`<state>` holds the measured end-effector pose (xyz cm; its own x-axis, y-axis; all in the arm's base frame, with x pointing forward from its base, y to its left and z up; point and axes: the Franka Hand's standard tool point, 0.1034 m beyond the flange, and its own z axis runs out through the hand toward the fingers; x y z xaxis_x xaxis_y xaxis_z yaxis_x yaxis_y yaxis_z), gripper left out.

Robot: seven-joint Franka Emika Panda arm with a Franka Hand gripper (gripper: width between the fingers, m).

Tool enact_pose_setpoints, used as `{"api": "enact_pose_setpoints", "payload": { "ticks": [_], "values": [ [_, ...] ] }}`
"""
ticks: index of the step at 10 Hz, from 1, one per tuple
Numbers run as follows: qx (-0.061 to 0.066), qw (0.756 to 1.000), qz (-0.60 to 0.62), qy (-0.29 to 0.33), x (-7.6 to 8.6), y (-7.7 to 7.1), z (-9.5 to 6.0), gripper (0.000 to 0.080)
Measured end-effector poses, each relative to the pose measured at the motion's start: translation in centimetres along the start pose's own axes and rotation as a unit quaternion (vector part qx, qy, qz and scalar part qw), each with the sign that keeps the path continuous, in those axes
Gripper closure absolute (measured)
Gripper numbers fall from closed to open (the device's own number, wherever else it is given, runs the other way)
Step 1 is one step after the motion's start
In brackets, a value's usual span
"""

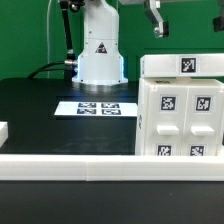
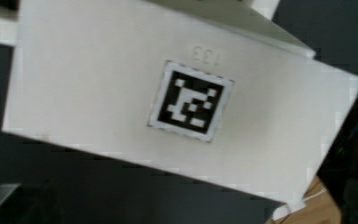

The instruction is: Assemble cabinet

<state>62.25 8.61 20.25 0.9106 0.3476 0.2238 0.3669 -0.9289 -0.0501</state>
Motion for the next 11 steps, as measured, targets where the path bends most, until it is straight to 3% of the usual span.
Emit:
{"api": "enact_pose_setpoints", "payload": {
  "ticks": [2, 4, 11],
  "values": [
    [-0.012, 0.996, -0.092, -0.010, -0.2, 0.1, 0.1, 0.0002],
    [-0.016, 0.985, -0.173, -0.018, -0.3, 0.0, 0.4, 0.0002],
    [-0.032, 0.889, -0.453, -0.061, -1.3, 0.3, 1.8, 0.0002]
  ]
}}
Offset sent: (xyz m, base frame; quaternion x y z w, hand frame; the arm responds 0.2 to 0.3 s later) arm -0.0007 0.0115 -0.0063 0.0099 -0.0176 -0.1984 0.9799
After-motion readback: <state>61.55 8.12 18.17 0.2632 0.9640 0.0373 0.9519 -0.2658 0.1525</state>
